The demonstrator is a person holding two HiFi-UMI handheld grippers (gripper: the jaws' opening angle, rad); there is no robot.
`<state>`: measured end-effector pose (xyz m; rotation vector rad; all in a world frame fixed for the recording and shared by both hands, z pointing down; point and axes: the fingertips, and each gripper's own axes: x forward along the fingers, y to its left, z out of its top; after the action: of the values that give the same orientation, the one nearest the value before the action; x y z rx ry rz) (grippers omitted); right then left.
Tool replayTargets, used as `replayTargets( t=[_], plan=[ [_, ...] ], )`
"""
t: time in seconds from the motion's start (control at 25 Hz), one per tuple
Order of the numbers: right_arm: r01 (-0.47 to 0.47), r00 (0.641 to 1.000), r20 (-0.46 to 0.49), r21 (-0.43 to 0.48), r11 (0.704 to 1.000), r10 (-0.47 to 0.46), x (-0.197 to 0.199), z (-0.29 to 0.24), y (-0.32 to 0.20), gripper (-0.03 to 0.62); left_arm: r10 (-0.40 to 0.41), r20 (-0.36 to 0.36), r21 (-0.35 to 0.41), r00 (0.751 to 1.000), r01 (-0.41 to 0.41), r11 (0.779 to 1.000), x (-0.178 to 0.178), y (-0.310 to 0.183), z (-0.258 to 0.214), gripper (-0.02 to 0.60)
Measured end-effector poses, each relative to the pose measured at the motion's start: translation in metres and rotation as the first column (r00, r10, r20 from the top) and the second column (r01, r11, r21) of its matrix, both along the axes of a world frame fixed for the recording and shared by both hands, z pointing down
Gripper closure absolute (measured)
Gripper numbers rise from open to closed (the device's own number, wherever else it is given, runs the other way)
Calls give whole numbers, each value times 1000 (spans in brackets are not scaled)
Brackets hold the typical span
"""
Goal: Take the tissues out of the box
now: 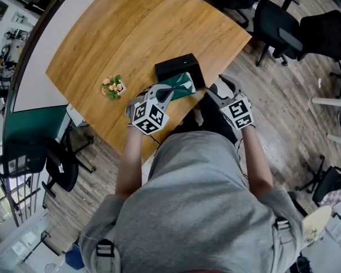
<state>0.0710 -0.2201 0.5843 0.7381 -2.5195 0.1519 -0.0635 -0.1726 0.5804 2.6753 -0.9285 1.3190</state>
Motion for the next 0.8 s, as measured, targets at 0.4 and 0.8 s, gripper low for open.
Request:
replayTargets(
  t=[0.4,0.8],
  plan=[
    [7,1000,-9,0,1000,-7,-6,2,-1,337,-4,-3,7,1000,4,1000,-5,-4,1,565],
    [4,1000,-9,-5,1000,-4,-2,5,-5,339,-14,-9,13,1000,14,1000,-4,-8,2,565]
  ],
)
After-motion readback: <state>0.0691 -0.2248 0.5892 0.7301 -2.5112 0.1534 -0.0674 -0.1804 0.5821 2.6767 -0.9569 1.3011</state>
